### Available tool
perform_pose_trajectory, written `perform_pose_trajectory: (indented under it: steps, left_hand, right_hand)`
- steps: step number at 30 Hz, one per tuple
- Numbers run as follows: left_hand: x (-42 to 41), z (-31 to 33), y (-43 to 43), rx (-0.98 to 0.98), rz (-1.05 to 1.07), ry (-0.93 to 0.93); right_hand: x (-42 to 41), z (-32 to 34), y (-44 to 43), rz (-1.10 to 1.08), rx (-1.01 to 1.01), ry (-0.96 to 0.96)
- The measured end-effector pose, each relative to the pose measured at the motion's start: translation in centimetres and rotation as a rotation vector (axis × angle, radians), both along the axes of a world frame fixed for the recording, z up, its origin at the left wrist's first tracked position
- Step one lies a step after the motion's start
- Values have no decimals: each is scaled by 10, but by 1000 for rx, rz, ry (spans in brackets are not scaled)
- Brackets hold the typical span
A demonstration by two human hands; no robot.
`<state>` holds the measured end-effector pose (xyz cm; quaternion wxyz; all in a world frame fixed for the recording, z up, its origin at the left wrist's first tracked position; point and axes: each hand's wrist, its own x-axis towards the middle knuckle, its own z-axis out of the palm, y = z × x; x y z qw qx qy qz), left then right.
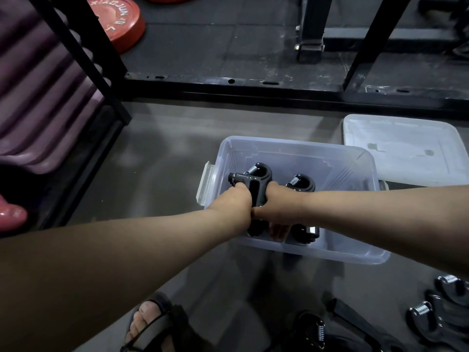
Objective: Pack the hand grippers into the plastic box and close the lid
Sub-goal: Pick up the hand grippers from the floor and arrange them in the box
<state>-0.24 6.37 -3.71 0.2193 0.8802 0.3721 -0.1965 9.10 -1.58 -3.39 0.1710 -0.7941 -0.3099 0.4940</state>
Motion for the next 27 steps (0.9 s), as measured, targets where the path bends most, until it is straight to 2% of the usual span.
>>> perform_pose_trajectory:
  steps: [7,11,14,17,20,22,24,27]
  left_hand:
    - [0,3,-4,12,49,-6]
    - [1,2,-5,19,58,14]
    - [0,-1,-7,-7,92,-7]
    - [-9,-1,-13,0,111,-238]
    - [-16,-1,-22,110,-24,-527]
    - [-13,-1,-28,141,-111,-490]
    - [-7,-4,-34,135,-146,-344]
    - [-1,-8,-34,180,-191,-271]
  right_hand:
    - [-3,-6,-1,-3,45,6]
    - [-4,-8,-3,28,23,-69]
    - [3,-4,-8,126,38,-219]
    - [20,-2,-20,87,114,-285]
    - [44,-9,-38,-5,132,-381]
    - [55,-17,-47,-81,46,-430]
    - [55,-22,-52,-120,-87,-421]
    - [44,-21,-56,-5,-196,-451]
